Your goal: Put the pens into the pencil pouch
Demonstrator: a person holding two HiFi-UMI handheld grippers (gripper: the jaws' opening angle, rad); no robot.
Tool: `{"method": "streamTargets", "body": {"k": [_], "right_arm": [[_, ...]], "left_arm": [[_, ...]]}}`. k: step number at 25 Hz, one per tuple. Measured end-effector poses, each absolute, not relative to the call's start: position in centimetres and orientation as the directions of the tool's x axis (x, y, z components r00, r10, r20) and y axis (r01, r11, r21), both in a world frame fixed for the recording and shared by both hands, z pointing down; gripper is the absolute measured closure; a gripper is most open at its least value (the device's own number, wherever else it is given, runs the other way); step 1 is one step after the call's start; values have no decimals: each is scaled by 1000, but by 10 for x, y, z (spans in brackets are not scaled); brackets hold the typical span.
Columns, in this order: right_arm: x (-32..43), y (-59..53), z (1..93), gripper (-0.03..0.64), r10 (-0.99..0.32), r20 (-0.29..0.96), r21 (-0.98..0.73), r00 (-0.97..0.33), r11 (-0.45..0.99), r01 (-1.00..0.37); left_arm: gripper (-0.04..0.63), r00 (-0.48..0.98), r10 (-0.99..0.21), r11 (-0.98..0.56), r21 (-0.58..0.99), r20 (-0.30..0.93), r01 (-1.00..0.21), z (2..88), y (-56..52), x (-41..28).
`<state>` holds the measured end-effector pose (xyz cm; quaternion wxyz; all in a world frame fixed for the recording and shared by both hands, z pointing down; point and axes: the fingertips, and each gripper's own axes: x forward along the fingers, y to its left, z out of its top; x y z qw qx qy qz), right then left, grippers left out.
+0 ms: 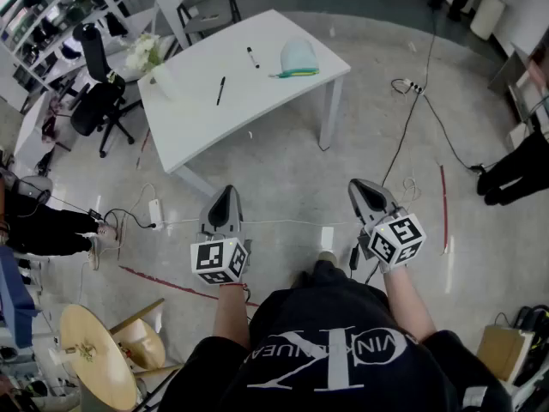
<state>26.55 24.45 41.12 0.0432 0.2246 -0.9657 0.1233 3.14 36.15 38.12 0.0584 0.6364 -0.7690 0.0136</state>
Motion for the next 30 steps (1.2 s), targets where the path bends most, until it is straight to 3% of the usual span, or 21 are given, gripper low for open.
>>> {"method": "streamTargets", "body": {"k": [21, 25, 30], "right_arm": [[227, 248, 416, 607, -413, 158, -183, -897, 880, -438], [220, 248, 415, 532, -423, 149, -198, -894, 873, -446], [219, 236, 417, 492, -419, 180, -227, -890, 863, -452]], "left_arm": [[591, -183, -980, 187, 52, 78, -981, 382, 370, 3], [550, -160, -985, 164, 63, 67, -984, 383, 371, -3], [523, -140, -986, 147, 81, 92, -986, 385, 357, -2]]}}
